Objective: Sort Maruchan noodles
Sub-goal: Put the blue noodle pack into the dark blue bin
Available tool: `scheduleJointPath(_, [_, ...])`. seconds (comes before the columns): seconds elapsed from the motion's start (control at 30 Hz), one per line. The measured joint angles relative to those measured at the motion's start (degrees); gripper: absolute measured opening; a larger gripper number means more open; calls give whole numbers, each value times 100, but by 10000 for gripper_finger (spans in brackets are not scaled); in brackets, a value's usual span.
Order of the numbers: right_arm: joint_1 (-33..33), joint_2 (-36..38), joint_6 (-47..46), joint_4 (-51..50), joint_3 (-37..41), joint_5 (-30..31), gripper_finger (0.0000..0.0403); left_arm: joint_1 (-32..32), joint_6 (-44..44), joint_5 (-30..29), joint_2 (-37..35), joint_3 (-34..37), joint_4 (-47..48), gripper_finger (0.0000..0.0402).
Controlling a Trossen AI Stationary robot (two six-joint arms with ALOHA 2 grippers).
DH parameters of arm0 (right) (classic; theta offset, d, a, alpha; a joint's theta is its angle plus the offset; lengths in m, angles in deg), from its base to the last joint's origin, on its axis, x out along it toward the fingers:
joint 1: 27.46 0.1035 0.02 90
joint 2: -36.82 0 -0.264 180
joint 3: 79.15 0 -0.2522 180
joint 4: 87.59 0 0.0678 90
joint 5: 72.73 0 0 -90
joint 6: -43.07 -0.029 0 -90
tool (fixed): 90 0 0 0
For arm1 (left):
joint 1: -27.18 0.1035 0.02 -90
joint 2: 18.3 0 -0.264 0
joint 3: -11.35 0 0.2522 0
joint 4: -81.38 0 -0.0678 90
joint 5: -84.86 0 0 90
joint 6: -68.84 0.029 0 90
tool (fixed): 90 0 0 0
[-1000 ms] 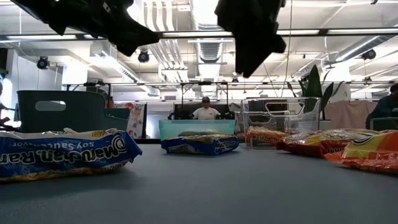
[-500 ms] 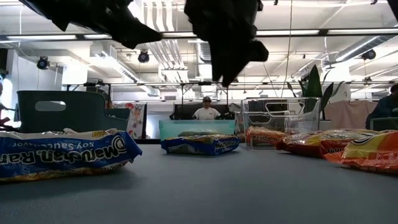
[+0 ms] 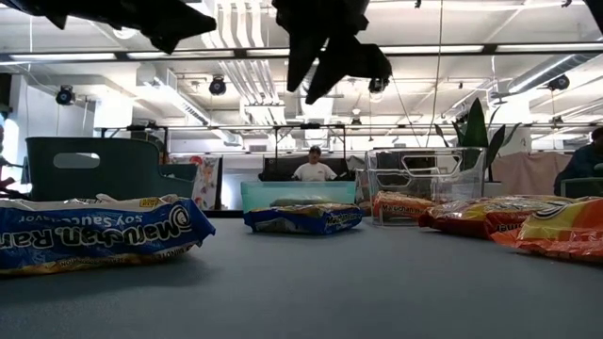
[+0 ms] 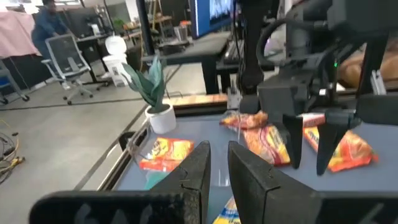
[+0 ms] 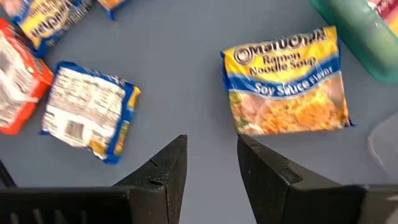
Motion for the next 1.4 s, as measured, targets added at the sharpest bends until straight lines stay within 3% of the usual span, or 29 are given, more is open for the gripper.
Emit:
scheduleJointPath(0.33, [-94,-604,572,203,-508,-106,132,0,-326,2,-380,76,456,39])
scheduleJointPath(0.7, [-163,-1793,1094,-1314,-2072,-146,132,2,-377,3,-382,74,540,39])
scheduleJointPath(1.0, [-144,-2216,1096,-1388,-2131,-91,127,2,-373,4,-378,74,556,39])
scheduleJointPath(1.23, [-72,-2496,1100,-1409,-2124,326,111,2,-283,4,-378,74,553,39])
scheduleJointPath(1.4, [-60,-2498,1120,-1408,-2124,941,98,2,-228,4,-376,72,543,39])
